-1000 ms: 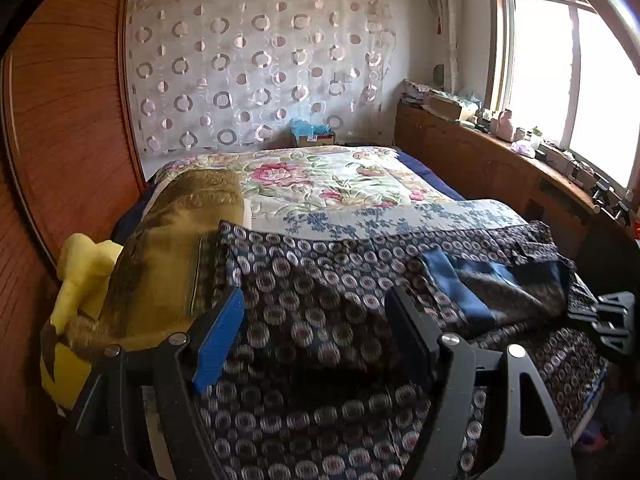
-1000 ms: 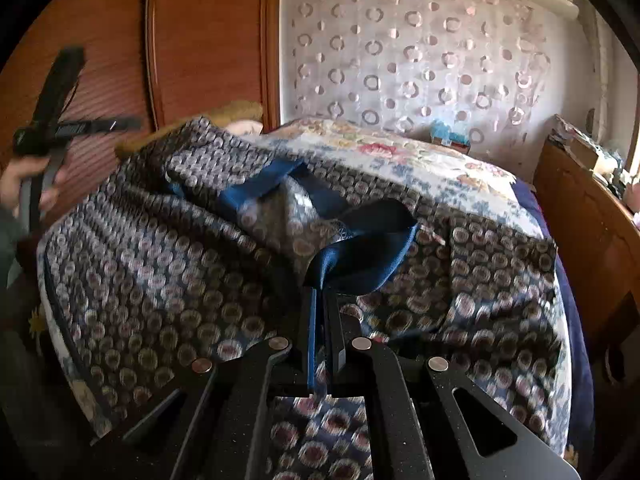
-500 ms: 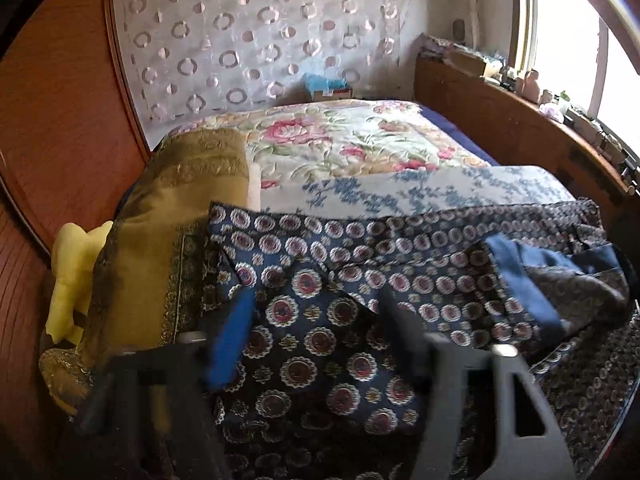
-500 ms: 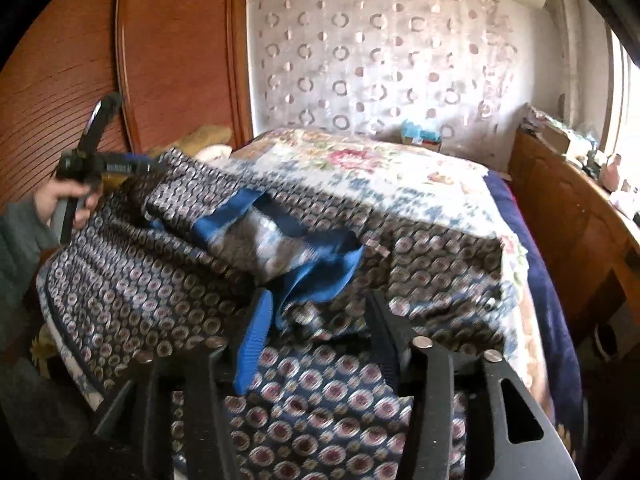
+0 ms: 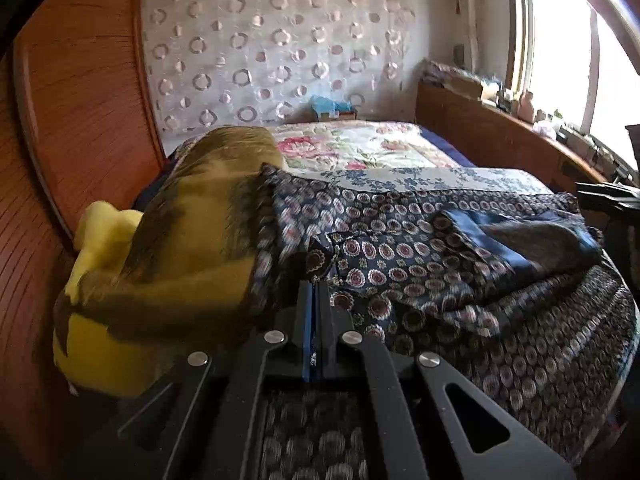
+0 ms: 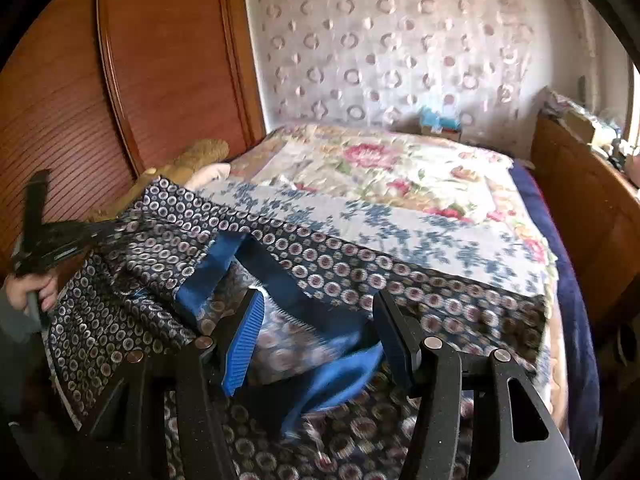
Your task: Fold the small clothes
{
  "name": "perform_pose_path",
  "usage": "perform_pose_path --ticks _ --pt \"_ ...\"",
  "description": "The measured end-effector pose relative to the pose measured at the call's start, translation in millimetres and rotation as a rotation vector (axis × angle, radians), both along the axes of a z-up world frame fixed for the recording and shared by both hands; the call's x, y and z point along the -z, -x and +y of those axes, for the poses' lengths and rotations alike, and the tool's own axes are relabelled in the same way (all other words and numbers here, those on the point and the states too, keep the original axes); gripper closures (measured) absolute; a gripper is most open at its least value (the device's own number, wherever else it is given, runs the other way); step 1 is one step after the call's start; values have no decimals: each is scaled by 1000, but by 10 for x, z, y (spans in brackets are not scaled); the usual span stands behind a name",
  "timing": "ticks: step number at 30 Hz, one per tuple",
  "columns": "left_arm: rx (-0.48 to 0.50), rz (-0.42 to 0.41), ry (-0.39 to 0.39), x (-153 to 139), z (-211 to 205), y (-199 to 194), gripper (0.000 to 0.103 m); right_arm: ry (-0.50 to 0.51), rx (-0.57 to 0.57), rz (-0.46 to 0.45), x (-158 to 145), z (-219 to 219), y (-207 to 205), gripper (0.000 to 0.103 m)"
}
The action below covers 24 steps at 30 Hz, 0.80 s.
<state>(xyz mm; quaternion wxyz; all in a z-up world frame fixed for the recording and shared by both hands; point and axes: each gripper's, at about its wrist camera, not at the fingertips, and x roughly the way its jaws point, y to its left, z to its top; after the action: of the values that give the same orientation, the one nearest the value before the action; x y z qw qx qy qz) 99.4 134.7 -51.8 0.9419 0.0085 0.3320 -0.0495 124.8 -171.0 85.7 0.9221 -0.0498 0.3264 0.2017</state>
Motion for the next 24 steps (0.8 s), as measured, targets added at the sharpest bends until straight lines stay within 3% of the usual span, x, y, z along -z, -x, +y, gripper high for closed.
perform_pose_path --ticks 8,14,21,24 --pt "-11 6 29 122 108 320 101 65 -42 -4 -89 287 -149 45" --pt "-9 16 21 178 83 348 101 40 -55 71 -23 365 -429 45" --pt "-5 -2 -2 167 64 385 101 5 -205 132 96 1058 -777 45" --pt "-11 0 10 182 91 375 101 12 -215 172 225 1199 -882 45"
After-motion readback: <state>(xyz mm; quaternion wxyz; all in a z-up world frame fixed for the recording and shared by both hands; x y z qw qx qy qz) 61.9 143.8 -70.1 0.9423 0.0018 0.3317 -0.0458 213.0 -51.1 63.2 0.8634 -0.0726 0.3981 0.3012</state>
